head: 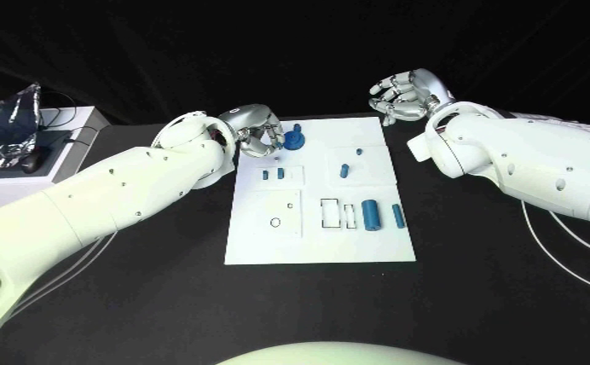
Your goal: Assemble the parts on the task board
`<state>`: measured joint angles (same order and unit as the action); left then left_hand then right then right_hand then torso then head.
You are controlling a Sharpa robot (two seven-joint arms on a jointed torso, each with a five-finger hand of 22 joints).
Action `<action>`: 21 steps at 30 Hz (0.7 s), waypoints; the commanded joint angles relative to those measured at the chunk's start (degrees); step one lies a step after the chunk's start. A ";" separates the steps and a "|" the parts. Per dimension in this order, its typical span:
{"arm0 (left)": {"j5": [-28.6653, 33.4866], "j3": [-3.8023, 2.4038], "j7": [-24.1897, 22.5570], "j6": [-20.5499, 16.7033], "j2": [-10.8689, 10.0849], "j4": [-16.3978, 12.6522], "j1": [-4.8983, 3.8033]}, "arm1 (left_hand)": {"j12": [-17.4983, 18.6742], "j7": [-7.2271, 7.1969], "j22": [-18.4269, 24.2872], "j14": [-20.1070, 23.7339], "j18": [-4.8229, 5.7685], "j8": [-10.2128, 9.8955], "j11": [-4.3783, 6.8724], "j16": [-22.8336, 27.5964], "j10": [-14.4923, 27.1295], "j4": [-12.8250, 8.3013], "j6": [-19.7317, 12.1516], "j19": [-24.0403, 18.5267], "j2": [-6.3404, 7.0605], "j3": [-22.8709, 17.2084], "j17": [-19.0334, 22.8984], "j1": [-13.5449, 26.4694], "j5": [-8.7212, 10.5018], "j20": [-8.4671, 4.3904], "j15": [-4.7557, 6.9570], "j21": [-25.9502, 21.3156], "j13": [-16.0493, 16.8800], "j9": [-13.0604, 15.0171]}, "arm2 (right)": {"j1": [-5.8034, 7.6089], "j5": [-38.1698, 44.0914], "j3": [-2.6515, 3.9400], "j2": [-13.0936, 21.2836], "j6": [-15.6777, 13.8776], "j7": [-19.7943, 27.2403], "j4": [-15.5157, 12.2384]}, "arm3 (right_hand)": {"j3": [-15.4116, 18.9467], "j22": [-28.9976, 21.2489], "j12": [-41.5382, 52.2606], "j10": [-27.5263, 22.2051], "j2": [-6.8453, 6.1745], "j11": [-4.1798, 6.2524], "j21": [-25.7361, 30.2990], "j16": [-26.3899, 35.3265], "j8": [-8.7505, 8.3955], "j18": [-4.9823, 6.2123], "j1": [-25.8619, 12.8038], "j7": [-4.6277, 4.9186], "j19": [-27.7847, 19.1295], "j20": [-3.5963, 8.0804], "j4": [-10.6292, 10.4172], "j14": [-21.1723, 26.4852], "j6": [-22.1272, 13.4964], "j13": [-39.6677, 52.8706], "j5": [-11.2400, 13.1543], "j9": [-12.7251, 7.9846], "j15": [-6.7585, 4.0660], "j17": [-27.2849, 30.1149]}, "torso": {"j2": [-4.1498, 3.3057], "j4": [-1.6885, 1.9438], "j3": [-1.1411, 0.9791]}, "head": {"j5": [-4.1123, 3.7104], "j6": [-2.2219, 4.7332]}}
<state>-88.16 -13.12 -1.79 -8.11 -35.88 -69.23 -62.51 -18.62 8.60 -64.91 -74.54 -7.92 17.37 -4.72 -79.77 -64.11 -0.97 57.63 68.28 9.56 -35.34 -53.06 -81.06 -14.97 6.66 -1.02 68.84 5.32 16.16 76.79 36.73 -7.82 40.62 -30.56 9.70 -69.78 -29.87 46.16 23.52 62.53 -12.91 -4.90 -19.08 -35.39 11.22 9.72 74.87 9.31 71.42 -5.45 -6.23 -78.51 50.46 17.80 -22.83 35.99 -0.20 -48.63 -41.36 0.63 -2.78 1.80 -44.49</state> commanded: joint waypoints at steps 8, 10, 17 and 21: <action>0.29 -0.17 -0.40 2.28 -0.40 1.35 0.50 | 0.84 0.45 0.52 0.51 0.58 -0.47 -0.52 0.34 -0.24 -0.29 0.04 -0.63 0.44 0.22 1.05 0.62 0.16 -0.04 -0.13 -0.72 0.04 0.05 | -0.02 0.83 0.03 -0.07 -0.13 0.68 -0.02 | 0.21 0.12 -0.51 0.13 0.00 0.29 -0.31 0.26 -0.36 0.56 -0.57 0.10 0.28 0.01 0.29 -0.36 0.37 -0.14 -0.14 -0.05 0.05 -0.08 | -0.07 0.07 0.04 | 0.23 -0.14; -0.31 -0.04 -0.52 2.05 -0.29 1.74 0.54 | 0.84 0.45 0.52 0.51 0.58 -0.47 -0.52 0.34 -0.24 -0.29 0.04 -0.63 0.44 0.22 1.05 0.62 0.16 -0.04 -0.13 -0.72 0.04 0.05 | -0.02 0.85 0.03 -0.10 -0.13 0.68 0.01 | 0.21 0.12 -0.51 0.13 0.00 0.29 -0.31 0.26 -0.36 0.56 -0.57 0.10 0.28 0.01 0.29 -0.36 0.37 -0.14 -0.14 -0.05 0.05 -0.08 | -0.06 0.03 -0.01 | 0.28 -0.16; -1.53 0.43 -0.80 0.91 0.41 2.82 0.94 | 0.94 0.45 0.40 0.55 0.62 -0.51 -0.52 0.36 -0.28 -0.27 0.06 -0.54 0.45 0.26 1.08 0.67 0.16 -0.02 -0.14 -0.62 0.06 0.06 | -0.02 0.87 0.03 -0.16 -0.12 0.69 0.01 | 0.21 0.13 -0.58 0.13 -0.02 0.28 -0.30 0.29 -0.41 0.56 -0.56 0.11 0.26 0.01 0.33 -0.34 0.36 -0.20 -0.15 -0.05 0.05 -0.10 | -0.08 0.13 0.05 | 0.18 -0.23; -1.82 0.54 -1.02 0.30 0.98 3.45 1.16 | 0.99 0.46 0.41 0.52 0.62 -0.53 -0.52 0.34 -0.31 -0.27 0.08 -0.55 0.49 0.31 0.98 0.71 0.18 -0.01 -0.15 -0.64 0.07 0.07 | -0.03 0.90 0.03 -0.20 -0.08 0.69 0.03 | 0.21 0.13 -0.58 0.13 -0.02 0.28 -0.30 0.29 -0.41 0.56 -0.56 0.11 0.26 0.01 0.33 -0.34 0.36 -0.20 -0.15 -0.05 0.05 -0.10 | -0.03 0.10 0.00 | 0.19 -0.30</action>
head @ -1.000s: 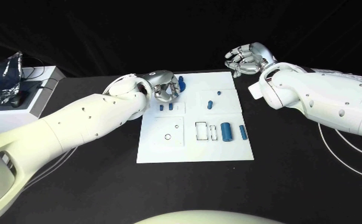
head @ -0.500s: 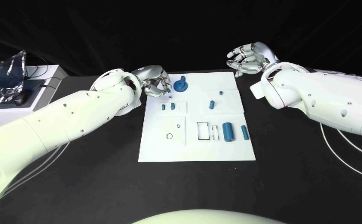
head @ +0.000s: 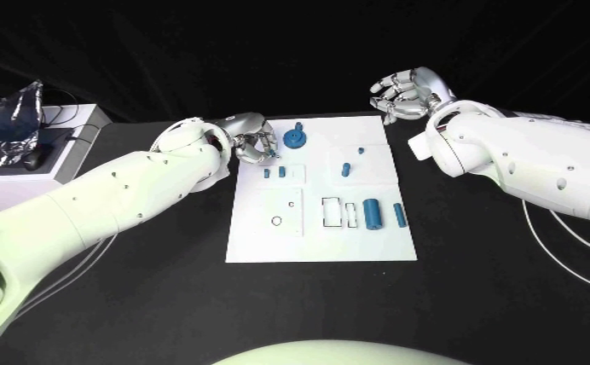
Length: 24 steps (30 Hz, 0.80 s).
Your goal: Assemble the parts on the task board
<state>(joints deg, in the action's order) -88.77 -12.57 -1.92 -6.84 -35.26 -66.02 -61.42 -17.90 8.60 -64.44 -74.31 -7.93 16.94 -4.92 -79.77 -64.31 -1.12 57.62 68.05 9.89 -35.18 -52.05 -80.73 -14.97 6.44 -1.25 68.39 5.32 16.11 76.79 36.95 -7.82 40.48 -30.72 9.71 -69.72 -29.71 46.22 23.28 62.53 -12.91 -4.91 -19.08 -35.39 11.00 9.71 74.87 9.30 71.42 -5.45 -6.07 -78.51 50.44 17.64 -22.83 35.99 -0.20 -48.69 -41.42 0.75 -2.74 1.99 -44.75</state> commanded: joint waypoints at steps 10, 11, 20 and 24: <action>-1.40 0.32 -1.13 -1.13 1.23 1.02 0.18 | 0.35 0.45 -0.22 0.22 0.67 -0.12 -0.31 0.29 -0.18 -0.12 0.13 -0.19 0.20 0.20 -0.19 0.42 0.20 0.22 0.08 -0.07 0.09 0.13 | -0.04 0.70 0.03 -0.15 0.12 0.67 0.00 | 0.05 0.08 -0.34 0.13 -0.02 0.28 -0.30 0.29 -0.20 0.57 -0.56 0.12 0.26 0.01 0.18 -0.34 0.38 -0.04 -0.15 -0.05 0.05 -0.05 | 0.08 -0.01 -0.07 | -0.03 -0.10; -1.40 0.39 -1.15 -1.14 1.32 1.08 0.19 | 0.35 0.45 -0.22 0.22 0.67 -0.12 -0.31 0.29 -0.18 -0.12 0.13 -0.19 0.20 0.20 -0.19 0.42 0.20 0.22 0.08 -0.07 0.09 0.13 | -0.04 0.70 0.03 -0.16 0.13 0.67 0.00 | 0.05 0.08 -0.34 0.13 -0.02 0.28 -0.30 0.29 -0.20 0.57 -0.56 0.12 0.26 0.01 0.18 -0.34 0.38 -0.04 -0.15 -0.05 0.05 -0.05 | 0.07 0.01 -0.08 | -0.03 -0.09; -1.90 0.63 -1.10 -1.06 1.71 1.30 0.22 | 0.35 0.45 -0.22 0.22 0.67 -0.12 -0.31 0.29 -0.18 -0.12 0.13 -0.19 0.20 0.20 -0.19 0.42 0.20 0.22 0.08 -0.07 0.09 0.13 | -0.05 0.71 0.03 -0.21 0.19 0.66 -0.01 | 0.05 0.08 -0.34 0.13 -0.02 0.28 -0.30 0.29 -0.20 0.57 -0.56 0.12 0.26 0.01 0.18 -0.34 0.38 -0.04 -0.15 -0.05 0.05 -0.05 | 0.07 -0.05 -0.11 | -0.06 -0.10; -1.97 0.71 -1.08 -0.83 1.90 1.36 0.21 | 0.44 0.44 -0.12 0.21 0.63 -0.15 -0.29 0.29 -0.27 -0.15 0.18 -0.28 0.19 0.22 -0.22 0.40 0.21 0.23 0.09 -0.16 0.12 0.16 | -0.05 0.71 0.03 -0.24 0.22 0.65 -0.02 | 0.05 0.08 -0.34 0.13 -0.02 0.28 -0.30 0.29 -0.20 0.57 -0.56 0.12 0.26 0.01 0.18 -0.34 0.38 -0.04 -0.15 -0.05 0.05 -0.05 | 0.05 -0.01 -0.11 | -0.10 -0.23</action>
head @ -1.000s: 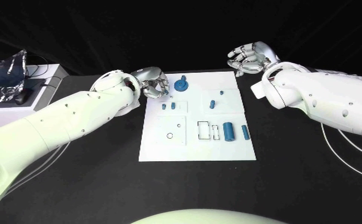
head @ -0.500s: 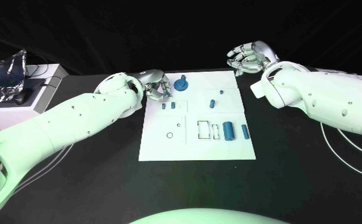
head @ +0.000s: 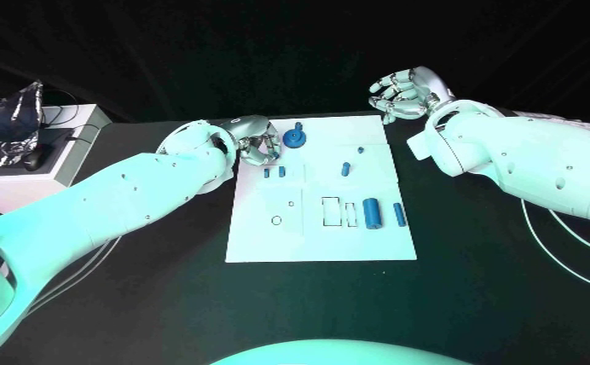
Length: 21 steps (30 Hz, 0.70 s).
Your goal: Assemble the parts on the task board
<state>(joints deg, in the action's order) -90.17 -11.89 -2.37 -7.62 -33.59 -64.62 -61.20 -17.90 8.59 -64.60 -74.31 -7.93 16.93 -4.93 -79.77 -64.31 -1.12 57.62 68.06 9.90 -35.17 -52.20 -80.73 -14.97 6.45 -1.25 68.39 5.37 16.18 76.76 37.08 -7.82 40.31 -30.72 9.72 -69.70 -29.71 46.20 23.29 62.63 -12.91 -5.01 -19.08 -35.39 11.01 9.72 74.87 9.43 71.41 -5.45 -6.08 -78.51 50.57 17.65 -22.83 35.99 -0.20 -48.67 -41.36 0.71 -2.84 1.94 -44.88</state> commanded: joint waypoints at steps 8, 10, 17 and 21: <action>-0.60 0.12 -0.61 0.13 0.37 -0.02 -0.01 | 0.44 0.44 0.05 0.22 0.63 -0.13 -0.29 0.28 -0.27 -0.15 0.18 -0.29 0.19 0.22 -0.08 0.40 0.21 0.23 0.09 -0.16 0.07 0.08 | -0.02 0.58 0.03 -0.10 0.25 0.63 -0.04 | 0.05 0.10 -0.35 0.03 -0.02 0.38 -0.30 0.29 -0.20 0.57 -0.56 -0.01 0.26 0.00 0.18 -0.34 0.25 -0.05 -0.15 -0.05 0.05 -0.06 | 0.01 0.02 0.00 | -0.10 -0.15; -0.60 0.14 -0.59 0.05 0.37 -0.04 -0.01 | 0.44 0.44 0.05 0.22 0.63 -0.13 -0.29 0.28 -0.27 -0.15 0.18 -0.29 0.19 0.22 -0.08 0.40 0.21 0.23 0.09 -0.16 0.07 0.08 | -0.02 0.58 0.03 -0.10 0.26 0.63 -0.04 | 0.05 0.10 -0.35 0.03 -0.02 0.38 -0.30 0.29 -0.20 0.57 -0.56 -0.01 0.26 0.00 0.18 -0.34 0.25 -0.05 -0.15 -0.05 0.05 -0.06 | 0.00 0.05 0.00 | -0.14 -0.14; -0.61 0.19 -0.42 0.14 0.44 0.01 -0.03 | 0.55 0.43 0.05 0.29 0.63 -0.18 -0.28 0.33 -0.32 -0.18 0.19 -0.29 0.19 0.23 0.06 0.38 0.21 0.24 0.09 -0.17 0.09 0.09 | -0.02 0.58 0.03 -0.12 0.28 0.62 -0.04 | 0.05 0.10 -0.35 0.03 -0.02 0.38 -0.30 0.29 -0.20 0.57 -0.56 -0.01 0.26 0.00 0.18 -0.34 0.25 -0.05 -0.15 -0.05 0.05 -0.06 | 0.00 0.05 0.01 | -0.14 -0.12; -0.89 0.23 -0.12 0.58 0.43 0.00 -0.04 | 0.60 0.42 0.04 0.31 0.63 -0.21 -0.28 0.34 -0.34 -0.21 0.19 -0.28 0.18 0.23 0.10 0.35 0.21 0.24 0.09 -0.16 0.10 0.10 | -0.02 0.58 0.03 -0.12 0.29 0.61 -0.03 | 0.05 0.10 -0.35 0.03 -0.02 0.38 -0.30 0.29 -0.20 0.57 -0.56 -0.01 0.26 0.00 0.18 -0.34 0.25 -0.05 -0.15 -0.05 0.05 -0.06 | -0.02 0.06 0.02 | -0.17 -0.20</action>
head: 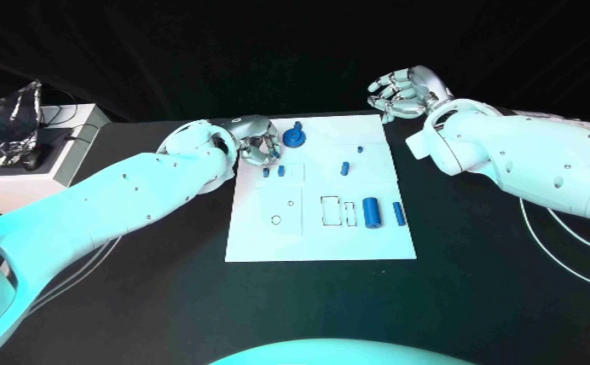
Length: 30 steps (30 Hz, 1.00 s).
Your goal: Assemble the parts on the task board
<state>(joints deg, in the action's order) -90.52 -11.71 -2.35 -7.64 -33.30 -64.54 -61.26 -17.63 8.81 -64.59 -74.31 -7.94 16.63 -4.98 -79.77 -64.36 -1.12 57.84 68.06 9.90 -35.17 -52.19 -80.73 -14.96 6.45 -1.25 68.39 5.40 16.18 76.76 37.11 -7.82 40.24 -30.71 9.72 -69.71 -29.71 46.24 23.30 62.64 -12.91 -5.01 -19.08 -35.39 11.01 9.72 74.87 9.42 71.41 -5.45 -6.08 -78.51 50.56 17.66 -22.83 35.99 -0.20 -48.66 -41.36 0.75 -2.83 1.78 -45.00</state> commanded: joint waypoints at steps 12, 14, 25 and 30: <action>-0.61 0.71 0.13 2.13 0.30 0.30 0.01 | 1.48 -0.39 1.13 0.99 0.34 -1.28 0.10 0.58 -0.28 0.11 -1.64 -1.37 1.12 1.08 0.93 1.36 0.21 0.27 0.23 -1.30 0.32 -0.13 | -0.02 0.55 0.03 -0.03 0.26 0.63 0.00 | 0.04 0.14 -0.67 0.17 0.00 0.36 -0.31 0.39 -0.44 0.57 -0.60 0.03 0.20 -0.01 0.30 -0.32 0.33 -0.30 -0.10 -0.06 0.07 -0.18 | -0.02 -0.01 0.00 | -0.09 -0.22; -0.60 0.81 0.13 2.30 0.31 0.31 0.01 | 1.56 -0.39 1.32 1.12 0.29 -1.30 0.08 0.66 -0.23 0.14 -1.63 -1.54 1.15 1.12 1.18 1.41 0.22 0.26 0.23 -1.47 0.32 -0.12 | -0.02 0.55 0.03 -0.02 0.23 0.64 -0.03 | 0.05 0.15 -0.72 0.18 0.00 0.35 -0.31 0.41 -0.48 0.56 -0.62 0.04 0.19 -0.01 0.31 -0.32 0.33 -0.34 -0.09 -0.06 0.08 -0.20 | -0.02 0.00 -0.03 | -0.15 -0.18; -0.43 0.96 0.06 1.63 0.31 0.14 0.00 | 2.39 -0.55 1.64 1.77 0.26 -2.11 -0.03 0.87 0.17 0.47 -2.48 -1.83 1.50 1.54 1.86 1.87 0.18 0.31 0.13 -1.92 0.57 -0.21 | -0.03 0.55 0.03 -0.01 0.17 0.61 -0.01 | 0.07 0.16 -0.81 0.15 -0.04 0.32 -0.30 0.44 -0.56 0.56 -0.66 0.07 0.17 -0.02 0.32 -0.29 0.28 -0.39 -0.09 -0.08 0.09 -0.21 | 0.01 -0.01 0.00 | -0.25 -0.35; -0.41 0.96 0.24 1.62 0.25 0.16 0.00 | 2.44 -0.49 1.67 1.86 0.26 -2.02 -0.04 0.90 0.21 0.50 -2.25 -1.85 1.47 1.59 1.99 1.88 0.20 0.31 0.13 -1.96 0.62 -0.14 | -0.04 0.54 0.03 0.00 0.15 0.60 0.03 | 0.07 0.16 -0.81 0.15 -0.04 0.32 -0.30 0.44 -0.56 0.56 -0.66 0.07 0.17 -0.02 0.32 -0.29 0.28 -0.39 -0.09 -0.08 0.09 -0.21 | 0.01 0.03 0.02 | -0.28 -0.43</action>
<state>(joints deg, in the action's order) -90.75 -10.87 -2.12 -7.39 -33.12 -64.27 -61.40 -15.57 8.31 -62.90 -72.87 -7.93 14.71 -5.13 -79.10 -64.50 -0.70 55.69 66.72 11.40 -33.98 -50.25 -79.23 -14.98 6.75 -1.24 66.57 5.96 16.04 76.75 37.14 -7.82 40.26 -30.72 9.71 -69.67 -29.72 46.32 22.83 62.73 -12.91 -5.11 -19.08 -35.17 10.77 9.72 74.87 9.40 71.41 -5.45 -6.08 -78.51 50.55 17.32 -22.83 35.99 -0.20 -48.78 -41.37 0.75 -2.82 1.51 -45.40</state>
